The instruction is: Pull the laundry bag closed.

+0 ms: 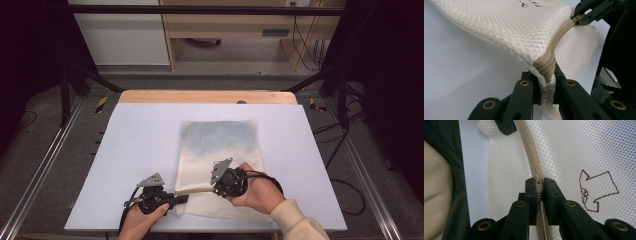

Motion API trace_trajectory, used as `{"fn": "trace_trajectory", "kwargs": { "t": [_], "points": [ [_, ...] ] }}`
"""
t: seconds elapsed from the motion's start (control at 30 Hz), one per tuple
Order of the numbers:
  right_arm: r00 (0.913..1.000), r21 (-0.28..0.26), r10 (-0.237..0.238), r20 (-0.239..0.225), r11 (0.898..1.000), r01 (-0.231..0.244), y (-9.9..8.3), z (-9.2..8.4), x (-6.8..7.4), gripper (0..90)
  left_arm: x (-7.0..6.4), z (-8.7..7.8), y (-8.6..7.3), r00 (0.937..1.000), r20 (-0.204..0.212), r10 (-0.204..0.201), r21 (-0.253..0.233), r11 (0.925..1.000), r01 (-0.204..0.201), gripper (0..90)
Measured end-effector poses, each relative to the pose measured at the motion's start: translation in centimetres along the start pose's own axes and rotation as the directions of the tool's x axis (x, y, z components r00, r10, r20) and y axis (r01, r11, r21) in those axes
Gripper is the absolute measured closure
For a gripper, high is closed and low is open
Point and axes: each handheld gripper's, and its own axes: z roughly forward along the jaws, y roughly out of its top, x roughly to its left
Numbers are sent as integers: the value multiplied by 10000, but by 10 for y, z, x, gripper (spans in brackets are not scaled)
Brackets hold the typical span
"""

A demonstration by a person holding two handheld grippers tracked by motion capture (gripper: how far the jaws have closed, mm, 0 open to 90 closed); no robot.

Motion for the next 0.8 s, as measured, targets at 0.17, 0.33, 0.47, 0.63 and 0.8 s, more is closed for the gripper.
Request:
{"fn": "trace_trajectory", "kwargs": {
  "t": [0.17, 0.33, 0.47, 0.63, 0.8],
  "points": [
    [10000, 4, -25, -31, 10000, 25, -1, 1, 0, 822, 0, 0, -1, 10000, -19, -32, 13, 10000, 32, 838],
    [10000, -9, 5, -30, 10000, -6, -2, 1, 0, 822, -1, 1, 0, 10000, -56, 29, -31, 10000, -29, 838],
    [10000, -40, 19, 0, 10000, -19, -2, 0, 0, 822, -1, 1, 0, 10000, -85, 30, -74, 10000, -31, 838],
    [10000, -81, 69, 1, 9999, -69, -4, 0, -1, 822, -1, 1, 0, 10000, -82, 14, -93, 10000, -15, 838],
    [9999, -90, 96, 42, 9999, -95, -7, -1, -2, 822, -2, 1, 0, 10000, -75, 6, -113, 9999, -7, 838]
  ]
}}
